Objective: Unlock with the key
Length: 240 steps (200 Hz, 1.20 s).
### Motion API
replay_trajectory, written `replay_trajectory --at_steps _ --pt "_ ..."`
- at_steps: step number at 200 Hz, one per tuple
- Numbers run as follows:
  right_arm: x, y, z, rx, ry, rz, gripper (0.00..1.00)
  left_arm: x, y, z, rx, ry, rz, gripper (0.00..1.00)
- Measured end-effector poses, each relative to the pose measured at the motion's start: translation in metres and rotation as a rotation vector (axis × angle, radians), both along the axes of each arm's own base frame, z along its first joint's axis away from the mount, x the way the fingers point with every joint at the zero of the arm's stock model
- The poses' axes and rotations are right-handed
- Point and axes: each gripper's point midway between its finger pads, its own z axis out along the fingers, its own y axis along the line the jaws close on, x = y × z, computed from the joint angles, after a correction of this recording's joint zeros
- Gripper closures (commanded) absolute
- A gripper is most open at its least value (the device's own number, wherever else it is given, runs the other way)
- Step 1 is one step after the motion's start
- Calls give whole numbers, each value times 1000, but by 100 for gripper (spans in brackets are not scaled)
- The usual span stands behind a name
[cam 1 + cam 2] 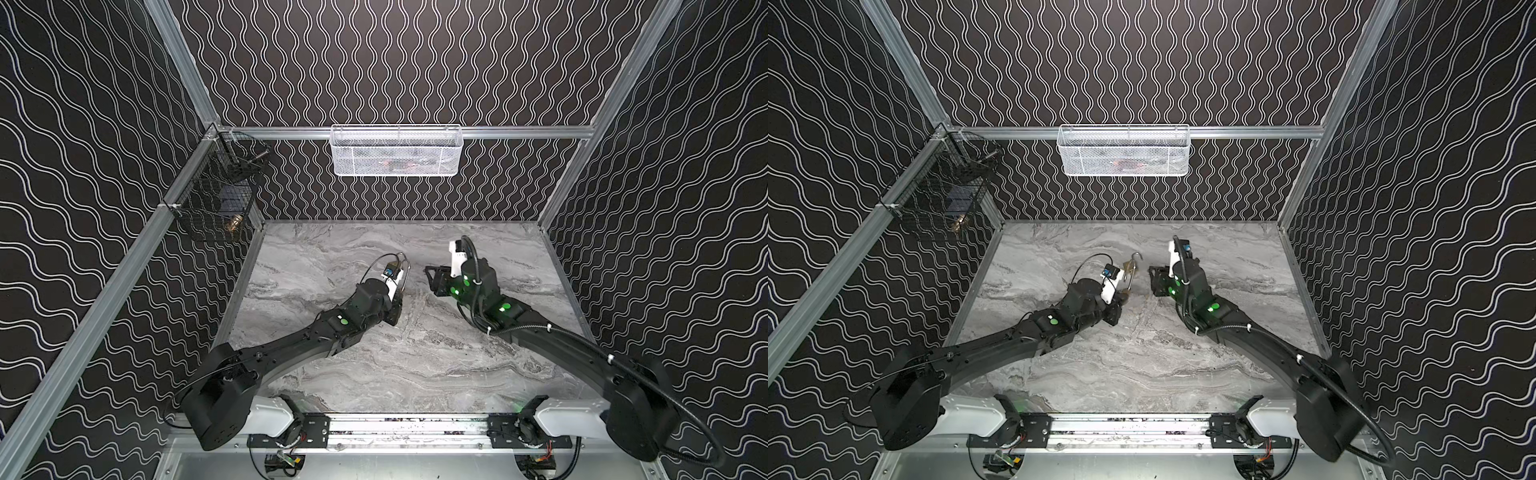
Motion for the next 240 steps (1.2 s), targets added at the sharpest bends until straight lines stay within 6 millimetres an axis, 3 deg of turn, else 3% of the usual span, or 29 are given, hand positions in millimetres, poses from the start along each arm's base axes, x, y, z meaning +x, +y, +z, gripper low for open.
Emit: replay_trajectory --at_steps 20,39,61,96,141,184,240 --pt "-3 -23 -11 13 -9 -46 29 0 -2 -10 -110 61 -94 100" --pt "-4 -40 -43 47 27 -30 28 -6 -13 -8 -261 140 -196 100" --pt "-21 -32 -68 92 65 81 26 -19 -33 16 -437 166 -360 100" --pt "-30 -7 -46 182 -2 239 26 -21 -42 35 -581 189 -454 100" --pt "-34 4 -30 224 -47 310 25 -29 -44 45 -604 194 -503 100" --pt "-9 2 -27 206 -25 228 24 -37 -44 49 -607 197 -540 100" --pt "15 2 -26 137 25 140 31 -32 -36 42 -548 185 -472 100"
